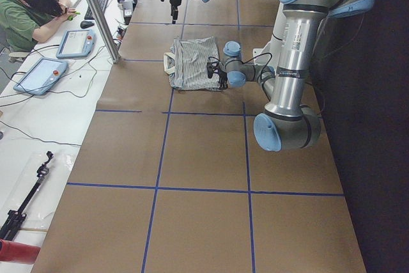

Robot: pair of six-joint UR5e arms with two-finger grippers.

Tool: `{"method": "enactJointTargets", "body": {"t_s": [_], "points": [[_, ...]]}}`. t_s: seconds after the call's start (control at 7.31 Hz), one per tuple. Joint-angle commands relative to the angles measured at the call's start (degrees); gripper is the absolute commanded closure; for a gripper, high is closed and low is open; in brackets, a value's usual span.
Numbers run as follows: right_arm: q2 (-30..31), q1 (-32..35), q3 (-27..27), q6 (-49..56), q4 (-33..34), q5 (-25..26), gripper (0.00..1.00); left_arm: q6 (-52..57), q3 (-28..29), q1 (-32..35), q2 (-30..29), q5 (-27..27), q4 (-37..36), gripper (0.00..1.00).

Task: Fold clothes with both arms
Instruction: 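Raise the right gripper away while the left gripper moves to the folded shirt's side edge, then grasp the shirt's side edge with the left gripper and drag it farther away, rotating it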

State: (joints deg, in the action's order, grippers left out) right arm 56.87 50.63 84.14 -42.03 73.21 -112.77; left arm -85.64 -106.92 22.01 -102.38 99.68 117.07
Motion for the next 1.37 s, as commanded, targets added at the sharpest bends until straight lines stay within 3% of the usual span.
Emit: {"method": "enactJointTargets", "body": {"t_s": [0.0,0.14,0.41,0.82,1.23], "points": [[0.0,0.0,-0.03,0.02,0.0,0.0,0.0,0.03,0.22,-0.03,-0.01,-0.36,-0.08,0.51],[0.0,0.0,-0.03,-0.06,0.0,0.09,0.0,0.03,0.22,-0.12,-0.19,-0.36,-0.08,0.59],[0.0,0.0,-0.03,-0.07,0.0,0.18,0.0,0.12,0.22,-0.12,-0.19,-0.45,0.0,1.0],[0.0,0.0,-0.03,-0.07,0.0,0.18,0.0,3.78,-0.04,1.01,0.16,-0.8,-0.17,1.0],[0.0,-0.09,-0.03,-0.15,0.0,0.18,0.0,17.04,2.4,9.07,1.39,-0.71,-0.43,1.0]]}}
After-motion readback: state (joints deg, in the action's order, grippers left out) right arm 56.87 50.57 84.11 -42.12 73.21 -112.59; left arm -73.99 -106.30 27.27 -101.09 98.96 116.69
